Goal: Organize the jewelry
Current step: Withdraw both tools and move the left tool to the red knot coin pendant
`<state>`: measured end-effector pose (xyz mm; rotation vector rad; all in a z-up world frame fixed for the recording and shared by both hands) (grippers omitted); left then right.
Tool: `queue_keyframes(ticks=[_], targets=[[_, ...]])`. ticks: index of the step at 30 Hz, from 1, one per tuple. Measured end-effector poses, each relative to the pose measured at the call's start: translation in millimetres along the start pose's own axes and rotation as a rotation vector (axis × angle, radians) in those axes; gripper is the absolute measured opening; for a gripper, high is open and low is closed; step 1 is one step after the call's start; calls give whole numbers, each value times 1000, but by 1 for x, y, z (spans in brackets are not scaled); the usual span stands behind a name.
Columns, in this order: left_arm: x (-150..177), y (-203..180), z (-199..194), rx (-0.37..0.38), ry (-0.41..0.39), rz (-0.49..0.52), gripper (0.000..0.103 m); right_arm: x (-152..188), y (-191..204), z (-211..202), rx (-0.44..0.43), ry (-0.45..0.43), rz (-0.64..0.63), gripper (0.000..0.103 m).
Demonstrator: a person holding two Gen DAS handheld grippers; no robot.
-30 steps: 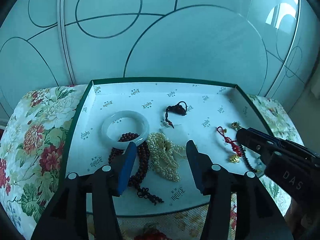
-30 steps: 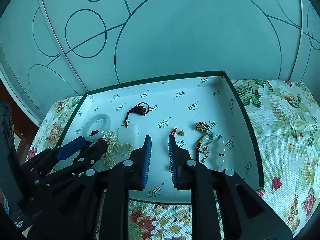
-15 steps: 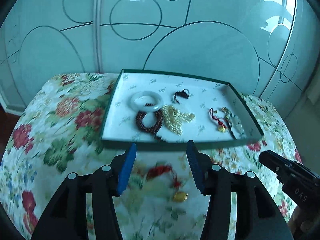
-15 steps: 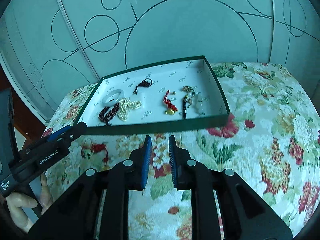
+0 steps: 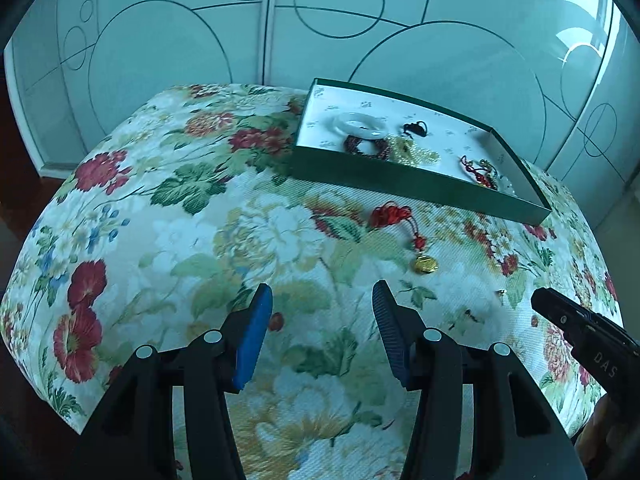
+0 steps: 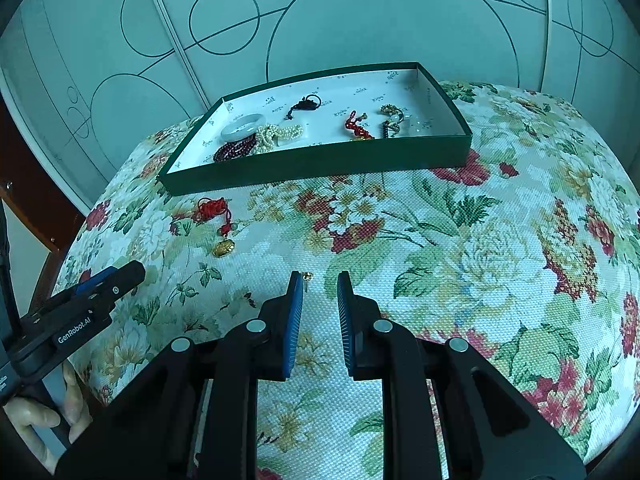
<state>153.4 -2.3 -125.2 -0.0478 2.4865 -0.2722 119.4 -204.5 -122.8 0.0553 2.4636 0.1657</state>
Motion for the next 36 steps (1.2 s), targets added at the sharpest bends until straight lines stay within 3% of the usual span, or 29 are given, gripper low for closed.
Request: queue_keyframes(ticks=[17, 20, 21, 22, 36], targets=[[3, 15, 4, 5, 12, -24, 52, -2, 12, 33, 46, 23, -38, 18], [3, 15, 4, 6, 12, -24, 52, -2, 14, 34, 66, 15, -59, 15], [4, 14, 4, 6, 13, -23, 52, -2, 14, 34, 75, 14, -64, 8], [4, 14, 4, 7, 14, -23, 52, -1, 14, 34, 78, 12, -67, 8], [-4, -23, 12, 58, 34, -2, 52, -5, -11, 17, 74, -23, -11, 8]])
Point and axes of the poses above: each gripper's, at about its wrist camera, not at the fingertips, and z roughly the way its jaws point, y to its left, x to its underside, the point moved 6 cm from there along z, roughly the way its jaws point, and after that the axes turned 7 degrees about -z, right-handed, at the moved point
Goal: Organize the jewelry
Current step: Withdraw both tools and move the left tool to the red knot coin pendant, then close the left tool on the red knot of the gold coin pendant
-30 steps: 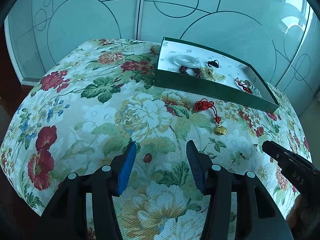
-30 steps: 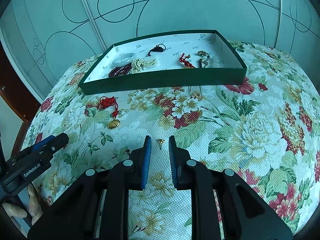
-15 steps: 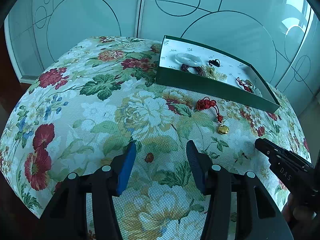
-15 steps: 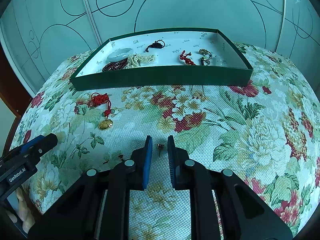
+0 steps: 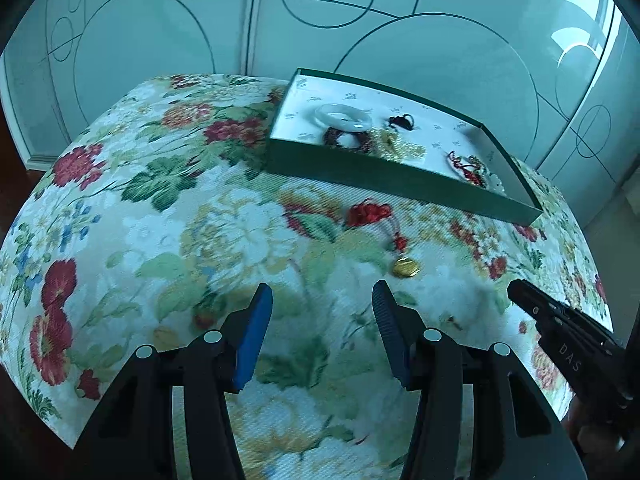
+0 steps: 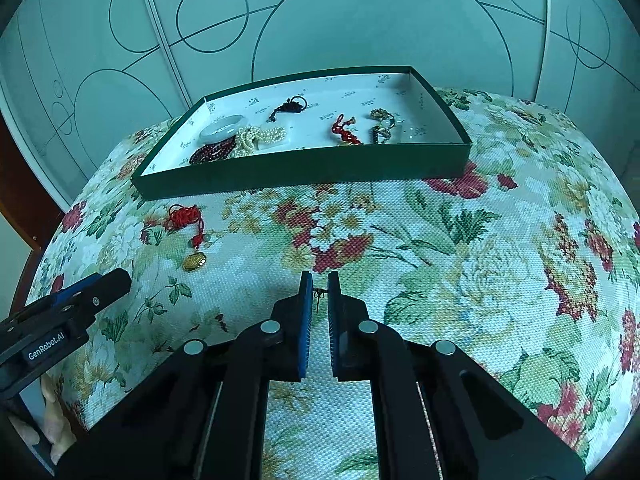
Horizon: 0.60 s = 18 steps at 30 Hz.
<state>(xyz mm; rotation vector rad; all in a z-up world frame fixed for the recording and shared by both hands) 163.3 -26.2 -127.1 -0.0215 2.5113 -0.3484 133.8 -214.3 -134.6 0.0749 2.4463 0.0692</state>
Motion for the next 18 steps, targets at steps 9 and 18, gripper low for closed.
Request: queue_keyframes(ticks=[9, 18], targets=[[-28, -42, 27, 22, -5, 7, 60, 1, -28, -8, -18, -22, 60, 8], [-40, -49, 62, -31, 10, -5, 50, 1, -55, -10, -43, -32, 114, 8]])
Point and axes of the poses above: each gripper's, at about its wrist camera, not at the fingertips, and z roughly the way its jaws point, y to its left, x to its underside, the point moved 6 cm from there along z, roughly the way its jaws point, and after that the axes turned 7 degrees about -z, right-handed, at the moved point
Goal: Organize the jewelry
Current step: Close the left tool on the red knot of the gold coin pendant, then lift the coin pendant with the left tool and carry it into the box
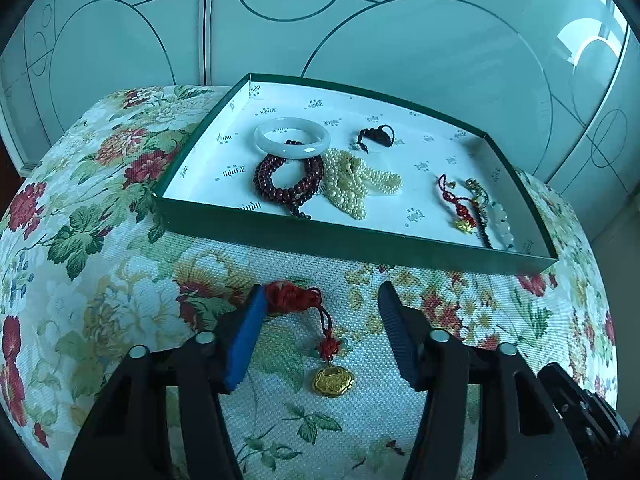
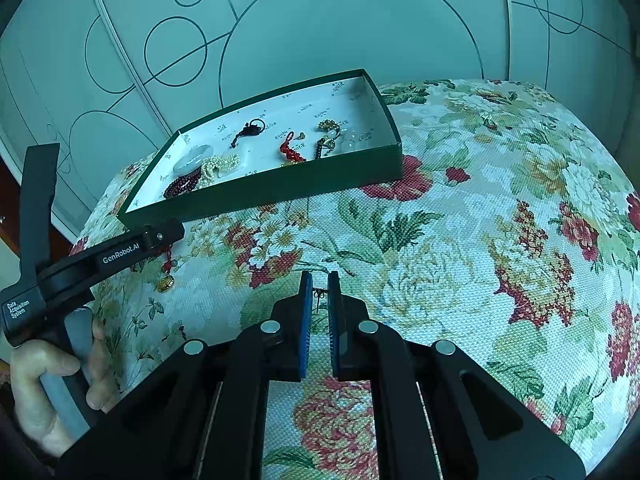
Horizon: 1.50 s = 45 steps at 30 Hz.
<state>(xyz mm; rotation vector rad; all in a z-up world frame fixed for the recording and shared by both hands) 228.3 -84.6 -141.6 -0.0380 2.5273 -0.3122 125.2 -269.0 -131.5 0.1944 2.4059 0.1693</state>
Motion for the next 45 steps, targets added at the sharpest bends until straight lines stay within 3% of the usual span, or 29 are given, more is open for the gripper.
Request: queue_keyframes(ticks=[4, 10, 15, 45], targets=[[2, -3, 3, -34, -14, 30, 44, 0, -5, 2, -8, 3, 8, 8], [1, -4, 5, -64, -31, 57, 26, 2, -6, 5, -12, 10, 9, 8], [2, -3, 6, -75, -42, 74, 19, 2, -6, 5, -9, 12, 5, 8], [11, 10, -22, 39, -58, 57, 11, 4, 2, 3, 9, 12, -24, 8]])
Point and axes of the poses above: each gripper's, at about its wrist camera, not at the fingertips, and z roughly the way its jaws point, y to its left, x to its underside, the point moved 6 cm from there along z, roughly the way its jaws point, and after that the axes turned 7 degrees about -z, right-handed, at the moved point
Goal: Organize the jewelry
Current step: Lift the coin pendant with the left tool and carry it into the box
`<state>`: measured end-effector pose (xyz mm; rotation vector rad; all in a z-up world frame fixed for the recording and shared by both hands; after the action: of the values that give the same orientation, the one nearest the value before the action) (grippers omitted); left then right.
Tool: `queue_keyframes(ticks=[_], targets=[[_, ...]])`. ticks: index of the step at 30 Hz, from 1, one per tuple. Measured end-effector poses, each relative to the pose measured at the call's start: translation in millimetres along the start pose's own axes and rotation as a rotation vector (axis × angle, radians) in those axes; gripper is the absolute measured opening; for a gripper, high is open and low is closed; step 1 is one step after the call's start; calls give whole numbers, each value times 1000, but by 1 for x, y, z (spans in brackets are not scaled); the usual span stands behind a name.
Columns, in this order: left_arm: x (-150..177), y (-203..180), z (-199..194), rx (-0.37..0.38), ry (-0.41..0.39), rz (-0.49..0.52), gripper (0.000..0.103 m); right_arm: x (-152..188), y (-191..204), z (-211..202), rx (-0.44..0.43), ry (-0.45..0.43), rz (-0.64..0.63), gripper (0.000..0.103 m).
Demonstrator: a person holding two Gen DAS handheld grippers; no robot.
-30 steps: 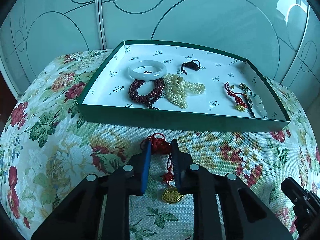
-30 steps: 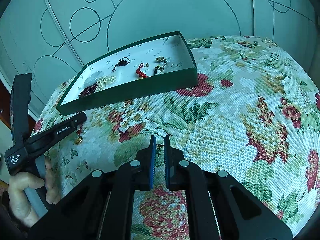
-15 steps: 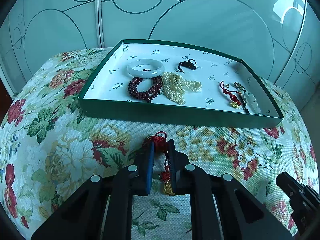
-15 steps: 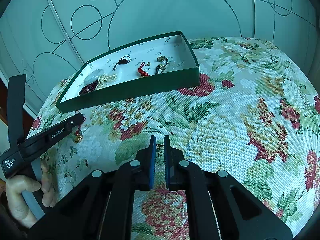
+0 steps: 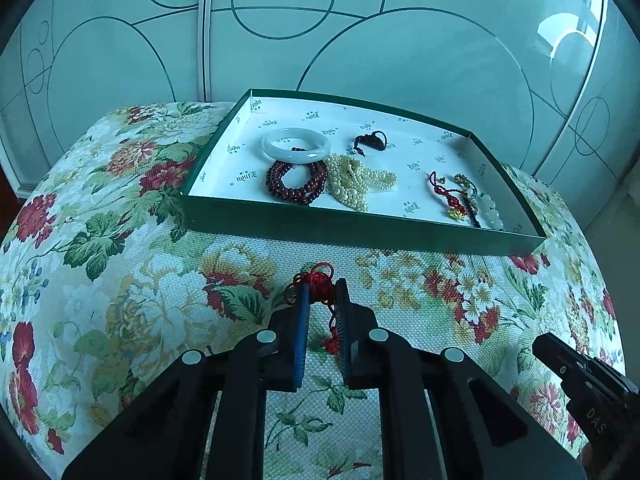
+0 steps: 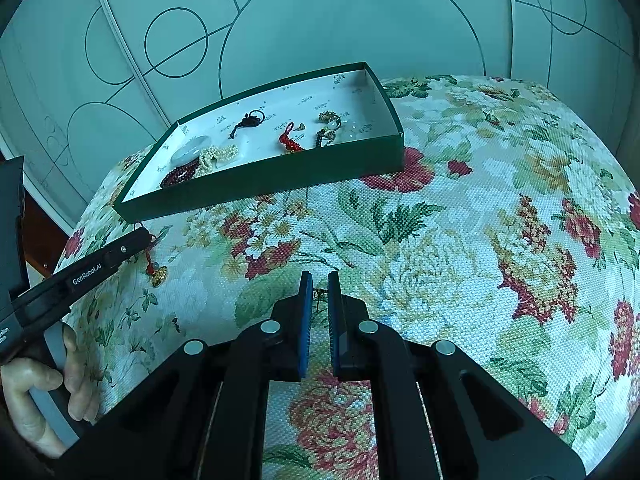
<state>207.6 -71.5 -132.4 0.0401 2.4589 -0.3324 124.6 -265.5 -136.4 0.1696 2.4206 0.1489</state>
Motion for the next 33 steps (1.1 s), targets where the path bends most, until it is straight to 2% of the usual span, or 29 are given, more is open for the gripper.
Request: queue_keyframes(ticks=[14, 33], targets=[[2, -2, -25, 18, -32, 25, 10, -4, 4, -10, 6, -16, -10, 8], [5, 3, -79, 54, -92, 40, 10, -11, 36, -41, 3, -53, -64, 8]])
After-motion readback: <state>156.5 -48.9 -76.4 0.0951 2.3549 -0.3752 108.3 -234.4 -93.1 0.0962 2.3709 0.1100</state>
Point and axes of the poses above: each gripper's, at about its wrist camera, not at the fingertips, and z roughly the way its jaws point, y to its left, x to its underside, the point moved 6 cm from there along z, roughly the way its jaws point, and after that the axes turned 7 degrees about -z, right-handed, at the moved point
